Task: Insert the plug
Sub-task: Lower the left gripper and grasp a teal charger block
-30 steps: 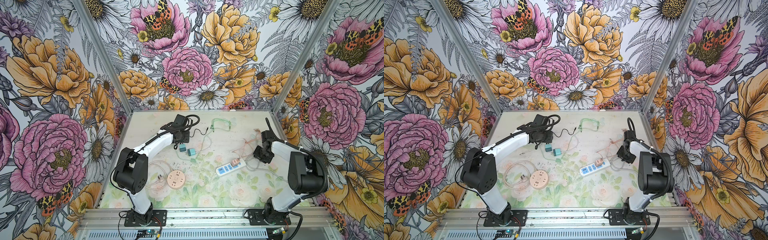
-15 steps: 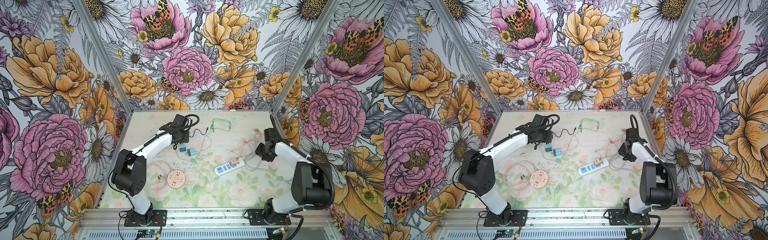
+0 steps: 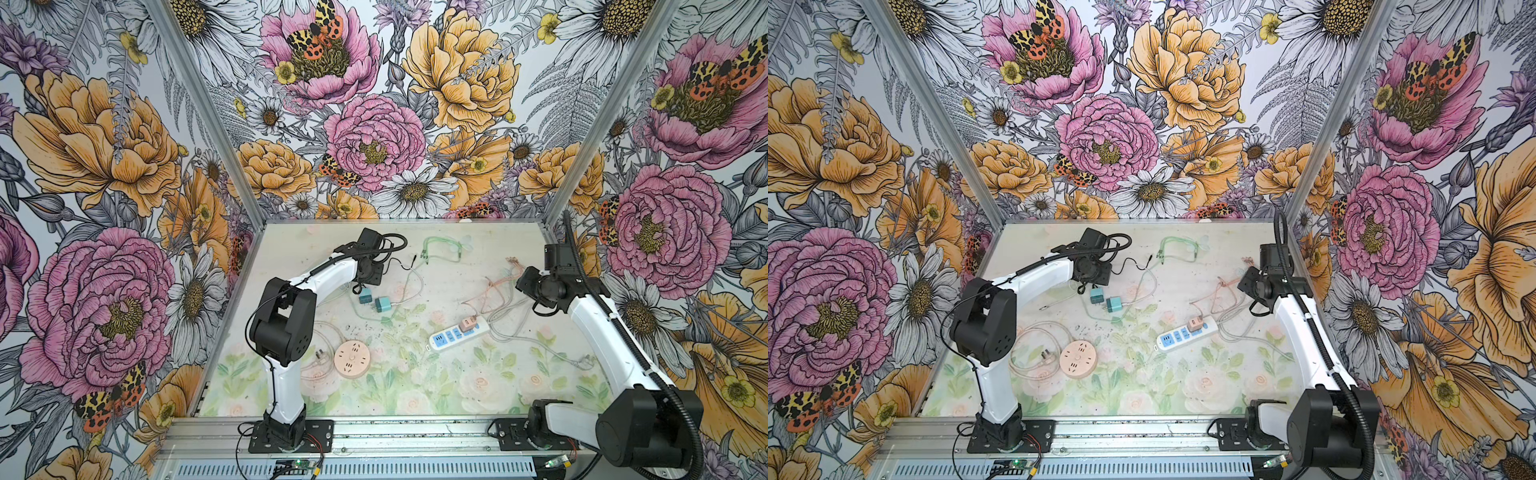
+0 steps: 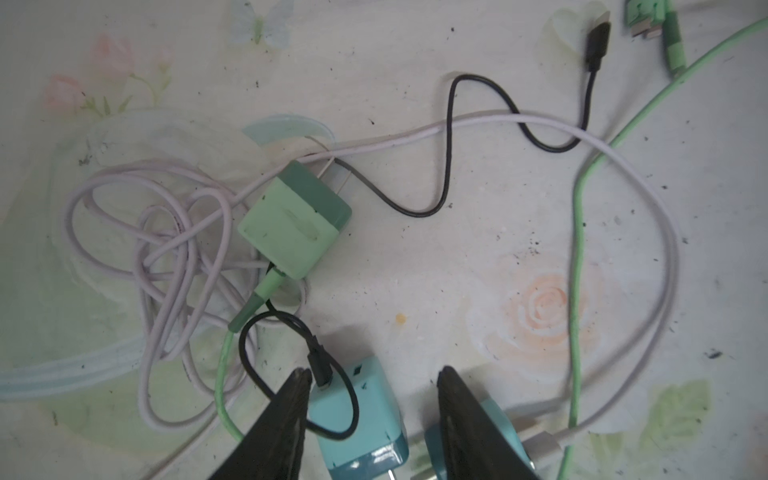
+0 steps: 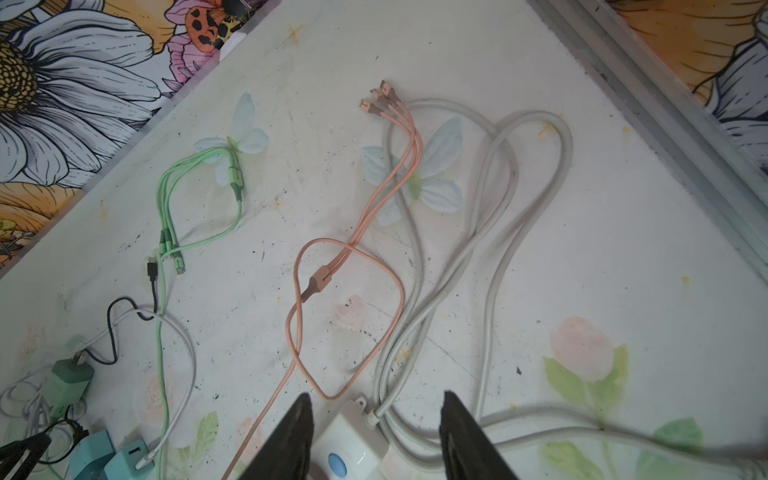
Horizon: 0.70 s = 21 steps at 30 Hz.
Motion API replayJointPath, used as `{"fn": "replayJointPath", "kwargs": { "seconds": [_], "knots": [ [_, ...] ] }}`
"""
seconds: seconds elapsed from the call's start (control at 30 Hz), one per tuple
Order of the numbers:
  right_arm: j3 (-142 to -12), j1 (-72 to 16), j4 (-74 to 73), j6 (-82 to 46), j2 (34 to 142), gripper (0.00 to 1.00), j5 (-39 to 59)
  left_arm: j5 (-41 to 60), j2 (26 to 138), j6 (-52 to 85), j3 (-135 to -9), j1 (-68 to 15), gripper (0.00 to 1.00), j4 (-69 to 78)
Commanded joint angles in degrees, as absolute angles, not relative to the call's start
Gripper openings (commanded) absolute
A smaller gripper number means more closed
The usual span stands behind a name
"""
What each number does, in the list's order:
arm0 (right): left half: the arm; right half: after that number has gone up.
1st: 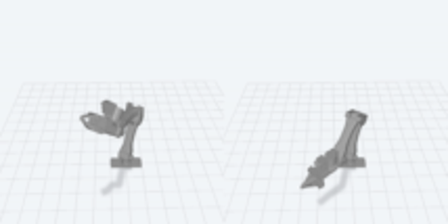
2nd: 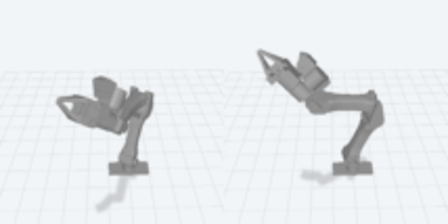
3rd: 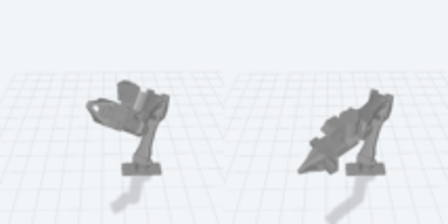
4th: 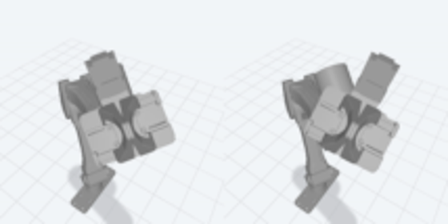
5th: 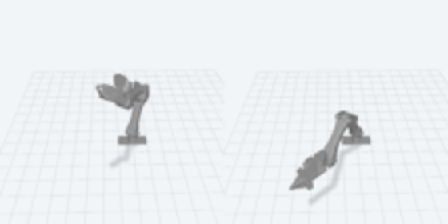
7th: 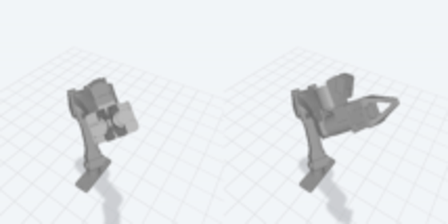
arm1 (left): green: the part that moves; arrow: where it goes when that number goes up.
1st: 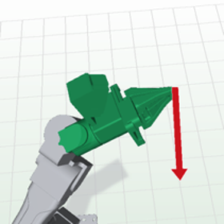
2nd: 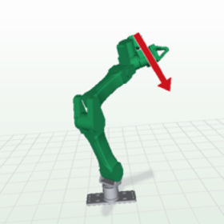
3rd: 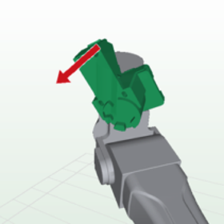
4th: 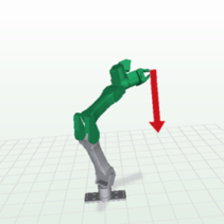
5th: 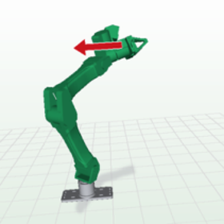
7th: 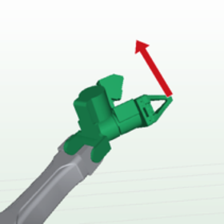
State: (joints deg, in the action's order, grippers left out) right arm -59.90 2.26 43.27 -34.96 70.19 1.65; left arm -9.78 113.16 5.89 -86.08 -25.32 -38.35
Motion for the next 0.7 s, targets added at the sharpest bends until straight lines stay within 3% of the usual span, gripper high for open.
{"fn": "replayJointPath", "kwargs": {
  "seconds": [0.0,0.43,0.67],
  "knots": [
    [-61.72,1.50,45.09,-33.67,68.15,0.52,3.08,-17.13,115.82,-0.04,-90.56,-25.08,0.53,-41.01],
    [-61.74,0.91,45.38,-32.17,66.71,0.53,4.93,-20.14,123.12,-8.95,-97.21,-22.90,0.56,-41.57],
    [-61.70,0.76,45.36,-31.55,66.99,0.54,4.58,-15.29,124.78,-9.88,-98.75,-20.19,0.57,-41.53]
  ]
}}
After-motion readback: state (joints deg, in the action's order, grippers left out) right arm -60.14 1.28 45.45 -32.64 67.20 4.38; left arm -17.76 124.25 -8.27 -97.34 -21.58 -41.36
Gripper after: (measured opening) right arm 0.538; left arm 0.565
